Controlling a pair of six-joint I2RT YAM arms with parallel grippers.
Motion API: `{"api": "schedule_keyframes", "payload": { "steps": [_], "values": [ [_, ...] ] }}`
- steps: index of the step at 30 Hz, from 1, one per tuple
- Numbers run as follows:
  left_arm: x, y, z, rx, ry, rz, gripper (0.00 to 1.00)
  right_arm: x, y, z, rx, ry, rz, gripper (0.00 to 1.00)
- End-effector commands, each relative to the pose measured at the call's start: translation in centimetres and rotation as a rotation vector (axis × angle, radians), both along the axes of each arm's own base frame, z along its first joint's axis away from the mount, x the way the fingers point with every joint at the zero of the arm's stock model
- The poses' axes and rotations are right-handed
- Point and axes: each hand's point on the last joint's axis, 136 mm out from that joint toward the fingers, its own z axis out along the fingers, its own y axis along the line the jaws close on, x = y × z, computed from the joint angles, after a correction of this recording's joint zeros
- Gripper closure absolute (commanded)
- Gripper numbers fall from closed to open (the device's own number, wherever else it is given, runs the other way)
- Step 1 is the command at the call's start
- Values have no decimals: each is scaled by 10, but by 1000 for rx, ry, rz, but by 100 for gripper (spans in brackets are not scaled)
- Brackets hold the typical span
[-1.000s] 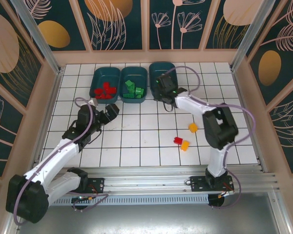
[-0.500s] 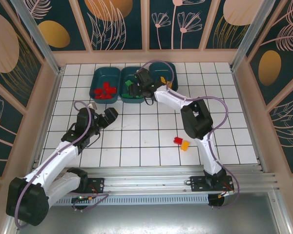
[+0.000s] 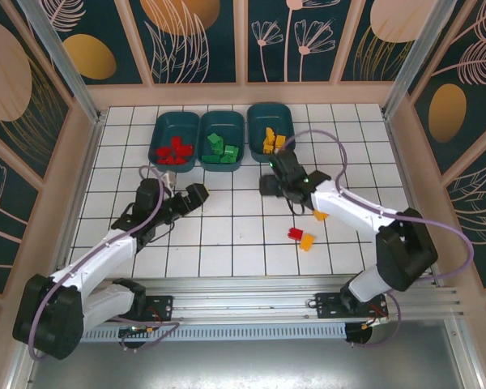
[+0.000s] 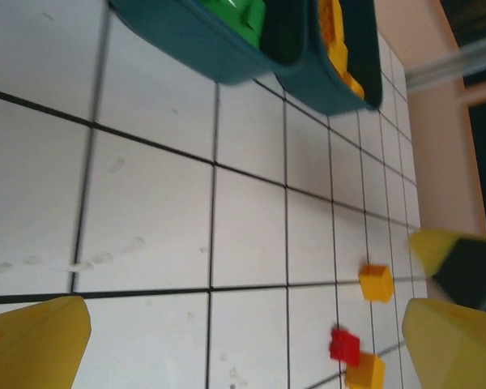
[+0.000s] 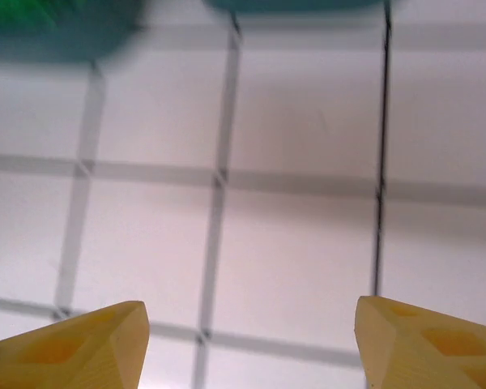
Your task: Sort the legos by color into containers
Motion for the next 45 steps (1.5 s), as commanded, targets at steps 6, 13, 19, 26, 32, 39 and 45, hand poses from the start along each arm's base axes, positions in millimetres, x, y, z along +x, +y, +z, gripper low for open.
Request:
{"api": "schedule_keyframes", "payload": {
  "steps": [6,13,19,26,32,39,45],
  "values": [
    [-12,-56,1,-44,-38,-188,3,-83,-59,-51,-95,261,-145,28],
    [-14,-55,-7,-24,-17,-193,3,-82,-51,-75,-89,315,-120,29],
    [-15,-52,-7,-17,-17,-180,3,-75,-35,-81,-42,318,-80,34],
    [-12,-54,-5,-19,-15,-179,4,-77,2,-79,74,343,-15,40],
    [-10,-54,-4,-21,-15,-173,4,-72,9,-55,93,282,-25,37],
    [-11,-54,-6,-20,-11,-178,4,-103,-3,-74,-18,345,25,31],
    [-12,-54,-6,-21,-10,-181,4,-110,-8,-89,-123,351,77,30]
  ]
}}
